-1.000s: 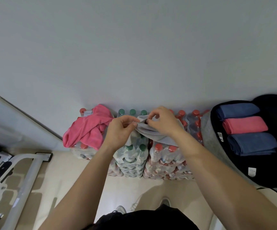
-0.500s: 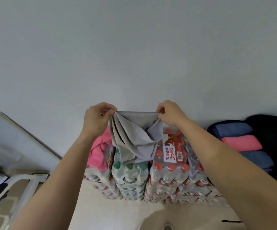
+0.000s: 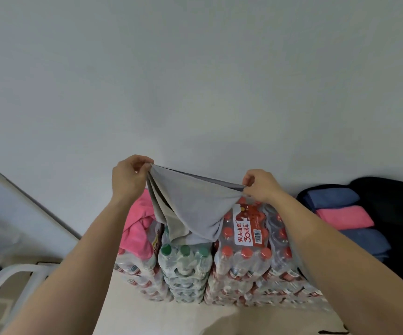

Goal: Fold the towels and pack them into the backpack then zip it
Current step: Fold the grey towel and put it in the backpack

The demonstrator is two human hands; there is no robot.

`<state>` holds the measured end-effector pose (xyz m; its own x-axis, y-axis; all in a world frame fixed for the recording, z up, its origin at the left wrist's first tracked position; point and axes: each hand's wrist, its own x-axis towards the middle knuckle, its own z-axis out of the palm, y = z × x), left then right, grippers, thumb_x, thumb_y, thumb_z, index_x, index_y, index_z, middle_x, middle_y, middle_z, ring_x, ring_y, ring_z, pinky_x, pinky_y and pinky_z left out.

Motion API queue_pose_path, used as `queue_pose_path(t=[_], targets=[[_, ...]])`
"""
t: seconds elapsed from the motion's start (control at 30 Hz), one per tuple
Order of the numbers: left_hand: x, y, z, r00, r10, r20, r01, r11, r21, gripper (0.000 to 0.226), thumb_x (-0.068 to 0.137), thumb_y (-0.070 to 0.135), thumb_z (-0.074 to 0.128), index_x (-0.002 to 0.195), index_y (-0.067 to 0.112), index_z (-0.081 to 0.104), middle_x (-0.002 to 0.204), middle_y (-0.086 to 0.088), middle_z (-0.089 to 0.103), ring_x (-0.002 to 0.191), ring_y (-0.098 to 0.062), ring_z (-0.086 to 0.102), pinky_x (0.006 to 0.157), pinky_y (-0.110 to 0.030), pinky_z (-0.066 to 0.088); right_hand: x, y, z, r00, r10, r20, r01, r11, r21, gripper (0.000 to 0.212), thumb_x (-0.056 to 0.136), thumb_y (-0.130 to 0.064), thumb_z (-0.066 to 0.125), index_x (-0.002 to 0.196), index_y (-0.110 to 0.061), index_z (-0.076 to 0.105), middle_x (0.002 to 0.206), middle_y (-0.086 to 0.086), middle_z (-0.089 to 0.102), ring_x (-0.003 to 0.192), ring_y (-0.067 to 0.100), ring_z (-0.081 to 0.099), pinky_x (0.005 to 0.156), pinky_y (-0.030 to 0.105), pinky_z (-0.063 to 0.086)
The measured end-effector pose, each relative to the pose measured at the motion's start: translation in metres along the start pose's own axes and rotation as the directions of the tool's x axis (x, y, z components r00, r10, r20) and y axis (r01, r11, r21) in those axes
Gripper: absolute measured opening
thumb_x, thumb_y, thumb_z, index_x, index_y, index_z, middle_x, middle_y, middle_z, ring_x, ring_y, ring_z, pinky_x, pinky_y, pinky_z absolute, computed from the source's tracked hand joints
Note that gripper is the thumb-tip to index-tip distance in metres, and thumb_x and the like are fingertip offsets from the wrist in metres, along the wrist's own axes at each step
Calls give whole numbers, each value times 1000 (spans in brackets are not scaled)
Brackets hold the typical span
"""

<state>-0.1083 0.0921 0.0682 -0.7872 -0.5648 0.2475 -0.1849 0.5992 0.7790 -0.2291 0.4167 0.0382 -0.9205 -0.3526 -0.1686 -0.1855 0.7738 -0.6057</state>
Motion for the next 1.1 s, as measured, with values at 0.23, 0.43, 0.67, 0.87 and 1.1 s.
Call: queue_pose_path(t=[0.23, 0.43, 0.67, 0.87, 1.1], targets=[[5, -26, 5, 991, -132, -28, 133, 991, 27, 17, 90, 13, 62, 91, 26, 73, 88, 6, 72, 88, -13, 66, 79, -25, 45, -12, -10, -7, 974, -189, 127, 181, 981, 70, 27, 91, 2, 56, 85, -20, 70, 97, -8, 69, 75, 16, 68, 66, 21, 52], [9, -22, 5, 990, -138, -38, 139, 990, 18, 17, 90, 13, 62, 93, 24, 74, 89, 5, 72, 84, -12, 65, 76, -24, 44, -19, -13, -14, 973, -210, 96, 214, 976, -33, 23, 90, -8, 56, 85, -21, 75, 89, -9, 71, 83, 3, 64, 77, 20, 49], [12, -18, 1, 995, -100, -24, 100, 995, 20, 18, 90, 12, 61, 93, 24, 73, 85, 7, 71, 84, -10, 65, 77, -23, 45, -22, -9, -19, 968, -250, -28, 249, 968, -27, 9, 84, -28, 75, 77, -23, 71, 80, -11, 69, 76, 6, 65, 74, 29, 57], [15, -3, -2, 997, -73, -40, 73, 997, -4, 18, 91, 13, 59, 96, 21, 73, 89, 5, 71, 85, -10, 63, 80, -21, 44, -17, -18, -38, 957, -243, -160, 253, 966, 46, 7, 89, -13, 71, 87, -19, 67, 82, -4, 70, 70, 9, 68, 79, 35, 58], [35, 51, -17, 989, -49, -137, 21, 981, -195, 15, 95, 15, 48, 102, 19, 61, 96, 7, 62, 87, -10, 56, 65, -4, 35, -2, -71, -93, 790, -412, -454, 409, 906, -110, 10, 92, -13, 57, 95, -13, 67, 96, 4, 66, 87, 21, 60, 80, 35, 48]])
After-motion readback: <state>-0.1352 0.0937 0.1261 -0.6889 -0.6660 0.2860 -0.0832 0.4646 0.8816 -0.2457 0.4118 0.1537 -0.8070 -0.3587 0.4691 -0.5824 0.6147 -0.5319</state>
